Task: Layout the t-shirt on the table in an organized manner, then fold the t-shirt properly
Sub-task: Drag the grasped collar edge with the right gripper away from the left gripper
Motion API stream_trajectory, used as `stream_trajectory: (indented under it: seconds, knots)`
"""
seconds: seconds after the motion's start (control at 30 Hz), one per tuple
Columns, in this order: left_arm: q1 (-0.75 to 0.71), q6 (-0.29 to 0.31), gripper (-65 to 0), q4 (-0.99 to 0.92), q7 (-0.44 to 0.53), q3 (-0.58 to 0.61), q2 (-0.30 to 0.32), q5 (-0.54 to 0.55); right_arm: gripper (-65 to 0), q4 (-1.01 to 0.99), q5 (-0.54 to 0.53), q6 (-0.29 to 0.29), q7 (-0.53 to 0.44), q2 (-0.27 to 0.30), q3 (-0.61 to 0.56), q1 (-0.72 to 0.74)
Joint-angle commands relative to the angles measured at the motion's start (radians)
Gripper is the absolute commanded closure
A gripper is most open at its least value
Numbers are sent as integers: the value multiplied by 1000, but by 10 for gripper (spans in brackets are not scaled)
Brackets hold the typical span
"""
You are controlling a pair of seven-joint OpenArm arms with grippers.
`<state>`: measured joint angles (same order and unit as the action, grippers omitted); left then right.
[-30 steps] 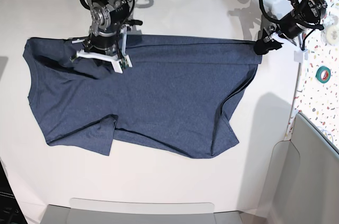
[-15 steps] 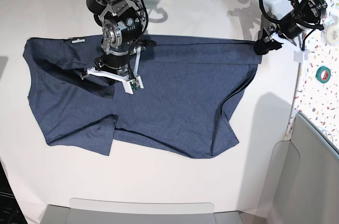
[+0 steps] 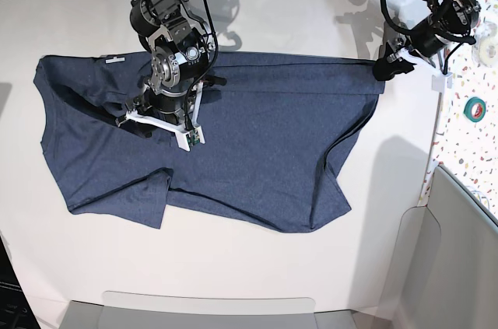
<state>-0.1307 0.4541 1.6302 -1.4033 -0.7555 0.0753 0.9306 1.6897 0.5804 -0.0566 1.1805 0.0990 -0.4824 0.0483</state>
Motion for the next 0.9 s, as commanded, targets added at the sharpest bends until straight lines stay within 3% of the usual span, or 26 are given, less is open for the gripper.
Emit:
stream_trajectory:
  seconds: [0.0, 0.17, 0.27, 0.37, 0.57, 0.67, 0.87]
  knots:
    - [6, 4, -230, 15, 7, -3, 11, 23, -291, 37, 22, -5, -15, -2, 17, 17]
    - [6, 4, -230, 15, 7, -3, 11, 23, -277, 235, -50, -5, -15, -8, 158, -51]
    - [6, 4, -230, 15, 7, -3, 11, 23, -277, 369, -155, -5, -14, -17, 296, -112]
    - [6, 4, -230, 15, 7, -3, 11, 23, -277, 369, -271, -5, -17, -52, 452, -155]
    - [7, 4, -230, -86, 7, -3, 13, 23, -279, 362, -747, -5, -57, -58, 808, -252]
    - [7, 4, -230, -144, 7, -3, 13, 25, -279, 361, -925, -4, -57, -54, 968, -256]
    - [7, 4, -230, -175, 7, -3, 13, 25, -279, 349, -1081, -2, -24, -31, 1023, -265]
